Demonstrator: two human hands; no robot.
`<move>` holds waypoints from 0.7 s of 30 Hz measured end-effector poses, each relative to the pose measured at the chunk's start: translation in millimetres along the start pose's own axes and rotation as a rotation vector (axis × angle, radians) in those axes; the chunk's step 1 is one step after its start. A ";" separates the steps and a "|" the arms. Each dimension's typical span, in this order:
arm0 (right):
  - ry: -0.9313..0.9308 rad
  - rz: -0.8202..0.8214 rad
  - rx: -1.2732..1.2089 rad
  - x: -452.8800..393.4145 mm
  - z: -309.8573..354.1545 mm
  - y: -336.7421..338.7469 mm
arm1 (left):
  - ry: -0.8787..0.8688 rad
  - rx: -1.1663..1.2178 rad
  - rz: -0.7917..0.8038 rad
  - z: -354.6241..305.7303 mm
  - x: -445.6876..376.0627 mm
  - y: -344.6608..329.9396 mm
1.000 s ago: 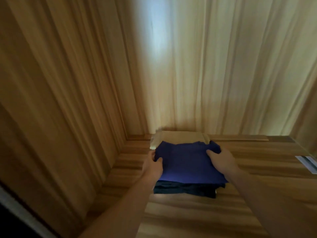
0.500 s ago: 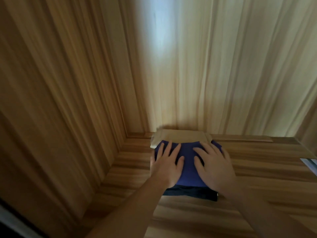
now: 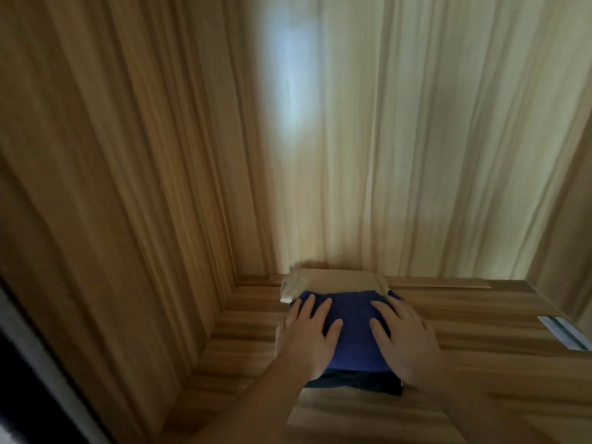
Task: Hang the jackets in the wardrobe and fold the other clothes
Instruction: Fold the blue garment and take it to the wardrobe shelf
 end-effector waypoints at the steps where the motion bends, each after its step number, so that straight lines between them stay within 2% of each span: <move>1: -0.011 -0.031 0.005 7.9 2.3 8.5 | -0.015 -0.004 -0.015 -2.6 8.1 9.0; 6: -0.008 -0.118 0.022 62.4 32.2 44.3 | -0.111 -0.032 -0.084 -12.1 69.0 51.6; 14: 0.021 -0.147 -0.040 195.7 127.6 69.2 | -0.318 -0.118 -0.157 2.6 236.6 120.6; 18: 0.037 -0.101 -0.232 232.5 186.7 61.9 | -0.367 -0.204 -0.224 23.4 307.9 161.6; 21: 0.041 -0.042 -0.429 240.0 233.5 55.4 | -0.367 -0.231 -0.333 43.8 346.2 195.7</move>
Point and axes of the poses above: each hand's wrist, its own x-axis away from the middle knuckle, its own y-axis out of the back of the hand, z = x × y, the point moved 10 cm from there along -x, towards the middle knuckle, and after that the axes turned 4 degrees about z, right-handed, at the moved point
